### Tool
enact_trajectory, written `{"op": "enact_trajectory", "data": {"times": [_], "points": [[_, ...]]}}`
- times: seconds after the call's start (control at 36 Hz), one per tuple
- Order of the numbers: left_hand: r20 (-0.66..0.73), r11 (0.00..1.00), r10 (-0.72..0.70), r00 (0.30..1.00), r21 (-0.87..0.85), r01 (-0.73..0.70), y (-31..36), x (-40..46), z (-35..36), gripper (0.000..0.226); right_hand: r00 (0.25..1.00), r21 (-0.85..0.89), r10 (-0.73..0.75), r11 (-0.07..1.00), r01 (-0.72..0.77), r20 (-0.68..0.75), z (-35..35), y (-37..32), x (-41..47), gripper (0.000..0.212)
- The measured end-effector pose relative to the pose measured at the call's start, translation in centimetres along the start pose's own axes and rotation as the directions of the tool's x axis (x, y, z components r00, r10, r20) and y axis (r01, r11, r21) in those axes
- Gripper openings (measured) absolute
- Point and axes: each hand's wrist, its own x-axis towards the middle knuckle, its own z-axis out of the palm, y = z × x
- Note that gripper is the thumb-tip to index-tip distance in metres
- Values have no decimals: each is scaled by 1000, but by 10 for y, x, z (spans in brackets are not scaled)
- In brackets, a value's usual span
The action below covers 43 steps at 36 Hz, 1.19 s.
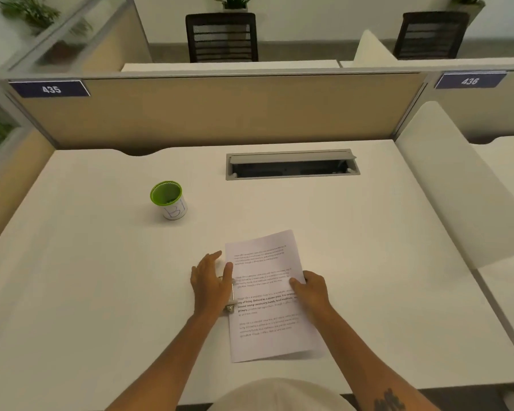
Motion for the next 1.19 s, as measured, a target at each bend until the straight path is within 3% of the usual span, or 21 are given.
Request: {"op": "enact_trajectory", "data": {"times": [0.11,0.22,0.36,0.67,0.97,1.19], "points": [[100,981,190,977,14,-192,-15,-15,-8,48,1000,34,4,999,-4,-5,-8,2,3,15],[190,970,230,955,32,-240,-28,-28,-12,69,1000,45,1,999,0,-24,-24,5,7,14],[265,971,222,939,26,-237,-37,-36,-14,94,998,98,23,995,-18,-52,-54,9,16,17],[345,978,192,919,7,-207,-41,-37,-17,114,985,182,97,981,-70,-143,-147,13,48,17],[360,986,166,918,-41,-163,-54,-34,-10,120,962,67,83,995,-68,-260,-264,6,99,10],[332,984,178,926,-58,-169,-57,-30,-7,125,949,-54,54,996,-75,-310,-316,2,132,23]]}}
